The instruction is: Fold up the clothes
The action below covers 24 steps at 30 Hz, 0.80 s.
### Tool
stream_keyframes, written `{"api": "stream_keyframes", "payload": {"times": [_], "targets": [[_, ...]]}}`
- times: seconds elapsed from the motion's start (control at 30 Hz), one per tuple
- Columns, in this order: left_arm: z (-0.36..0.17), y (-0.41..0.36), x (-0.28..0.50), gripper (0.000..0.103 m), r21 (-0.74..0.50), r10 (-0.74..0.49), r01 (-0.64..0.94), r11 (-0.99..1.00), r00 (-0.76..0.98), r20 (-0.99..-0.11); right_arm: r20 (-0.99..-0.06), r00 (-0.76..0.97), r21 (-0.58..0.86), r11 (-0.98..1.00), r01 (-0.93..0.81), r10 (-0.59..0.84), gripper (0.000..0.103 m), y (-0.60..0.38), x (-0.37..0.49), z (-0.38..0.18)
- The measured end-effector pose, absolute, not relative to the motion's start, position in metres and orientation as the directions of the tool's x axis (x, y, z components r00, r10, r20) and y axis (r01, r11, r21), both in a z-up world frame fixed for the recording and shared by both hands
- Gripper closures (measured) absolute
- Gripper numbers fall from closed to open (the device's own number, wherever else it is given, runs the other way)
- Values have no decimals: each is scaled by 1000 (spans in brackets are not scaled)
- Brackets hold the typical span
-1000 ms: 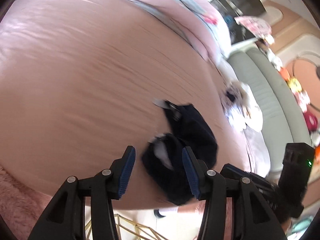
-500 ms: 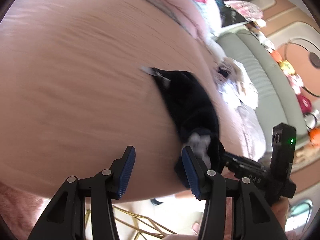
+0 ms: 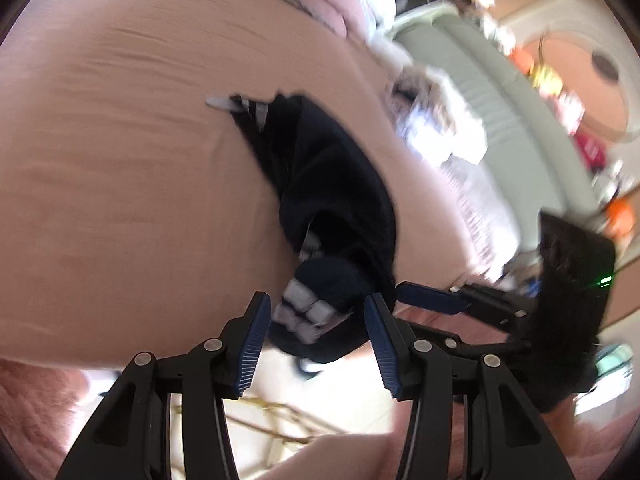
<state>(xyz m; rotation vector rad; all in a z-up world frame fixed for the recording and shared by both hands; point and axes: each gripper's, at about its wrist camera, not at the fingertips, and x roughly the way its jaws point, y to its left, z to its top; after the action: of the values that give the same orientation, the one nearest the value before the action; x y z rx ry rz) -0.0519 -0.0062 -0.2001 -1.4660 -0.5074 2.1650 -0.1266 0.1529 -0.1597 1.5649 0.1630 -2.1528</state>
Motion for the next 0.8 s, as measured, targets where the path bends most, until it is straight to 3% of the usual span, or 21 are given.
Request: {"api": "stream_keyframes", "payload": {"times": [0.07,0.13,0.3,0.5,0.67,0.8], "targets": [[-207,1,-50,60,-474,507,-180,-862,-323,-799,-926,-263,138,-891,432,-271,56,147,-126,-168],[-206,6,-46,93,-404,449,-196,-893,-359,-818,-938,-286,84,-928,363,-197,56,148,-131,-176],[-176,-3,-42,94,-398,428,-169,-902,-477,-768,-896,-345,213,-952,220,-281,56,182,-142,-154],[-145,-22,-33,94,-344,352,-127,-930,-573,-740,-862,-373,232,-923,308,-342,49,170,-143,-115],[-144,-80,-21,94,-378,279,35,-925,-612,-740,-812,-308,379,-849,369,-496,49,159,-165,-93],[-146,-105,-16,94,-393,271,67,-917,-619,-737,-881,-353,141,-887,440,-316,49,114,-215,-101]]}}
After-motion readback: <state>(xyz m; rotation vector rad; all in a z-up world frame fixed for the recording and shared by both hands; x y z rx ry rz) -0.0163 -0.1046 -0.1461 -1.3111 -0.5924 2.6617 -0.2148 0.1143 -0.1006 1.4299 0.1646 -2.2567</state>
